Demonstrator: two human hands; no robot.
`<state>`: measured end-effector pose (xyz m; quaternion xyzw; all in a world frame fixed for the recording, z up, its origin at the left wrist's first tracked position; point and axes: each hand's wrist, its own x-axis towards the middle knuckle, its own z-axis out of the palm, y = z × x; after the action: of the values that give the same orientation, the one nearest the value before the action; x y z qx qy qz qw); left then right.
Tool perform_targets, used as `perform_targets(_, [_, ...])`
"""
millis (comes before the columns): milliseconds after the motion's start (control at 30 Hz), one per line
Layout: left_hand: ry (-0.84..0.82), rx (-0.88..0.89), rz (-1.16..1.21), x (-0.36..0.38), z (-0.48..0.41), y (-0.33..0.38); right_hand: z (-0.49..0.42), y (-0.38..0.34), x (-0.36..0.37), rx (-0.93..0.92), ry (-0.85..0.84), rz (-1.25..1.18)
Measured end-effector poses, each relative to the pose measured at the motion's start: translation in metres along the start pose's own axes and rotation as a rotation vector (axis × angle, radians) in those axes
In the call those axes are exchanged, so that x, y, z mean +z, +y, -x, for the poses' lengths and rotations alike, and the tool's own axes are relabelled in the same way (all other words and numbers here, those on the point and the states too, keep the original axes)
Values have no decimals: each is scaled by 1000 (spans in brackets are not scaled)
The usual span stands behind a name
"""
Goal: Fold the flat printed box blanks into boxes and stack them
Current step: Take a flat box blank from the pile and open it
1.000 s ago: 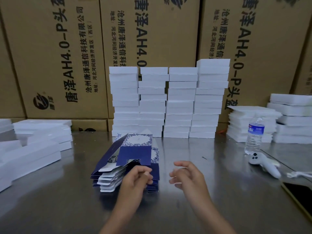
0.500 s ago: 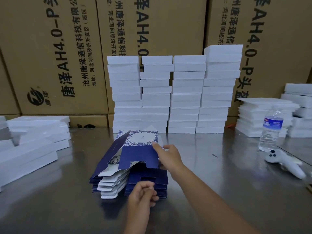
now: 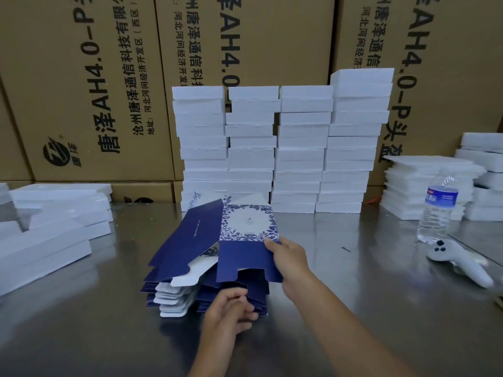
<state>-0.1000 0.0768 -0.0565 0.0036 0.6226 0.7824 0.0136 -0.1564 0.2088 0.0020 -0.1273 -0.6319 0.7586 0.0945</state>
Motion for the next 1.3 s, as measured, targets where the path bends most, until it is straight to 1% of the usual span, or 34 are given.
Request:
perform_targets(67, [-17,-25,49,0,-1,-1,7,-2,-18,-10,-13,-66])
perform_targets(233, [-72,7,99,-1,3,-1,22,-6,-66,-31,-55,-158])
perform_targets(400, [-27,-31,270,0,3,3,35,-2,-120,-112,-20,-146])
perform_targets(467, [-62,-33,339,-2,2,4,42,4,-139,-135,-19,-103])
perform_targets(533, [-110,-17,270,-2,1,6,46,12,-154,-142,-31,-61])
perform_targets(633, [-87,49,-8,7,-3,7,49,24,-169,-146,-56,-95])
perform_targets(733, [-107,169,-218,19,-5,15,47,28,-178,-138,-131,-135])
perform_targets(800, [-71,264,-344,25,-7,20,45,28,-184,-143,-154,-121])
perform_targets(833, [-49,305,-368,28,-8,21,44,28,-186,-146,-144,-118])
perform_targets(900, [-49,336,-362,33,-7,19,42,31,-189,-171,-74,-30])
perform_targets(967, [-91,333,-355,34,-5,15,39,34,-191,-244,18,120])
perform_targets(1067, [-119,313,-317,29,-4,10,37,38,-192,-354,83,276])
perform_targets(1200, [-109,230,-226,25,-4,4,39,40,-188,-357,91,276])
perform_targets(1233, [-71,224,-203,24,-5,2,39,41,-188,-352,75,259])
perform_targets(1300, [16,285,-241,22,-8,0,40,42,-189,-343,52,223])
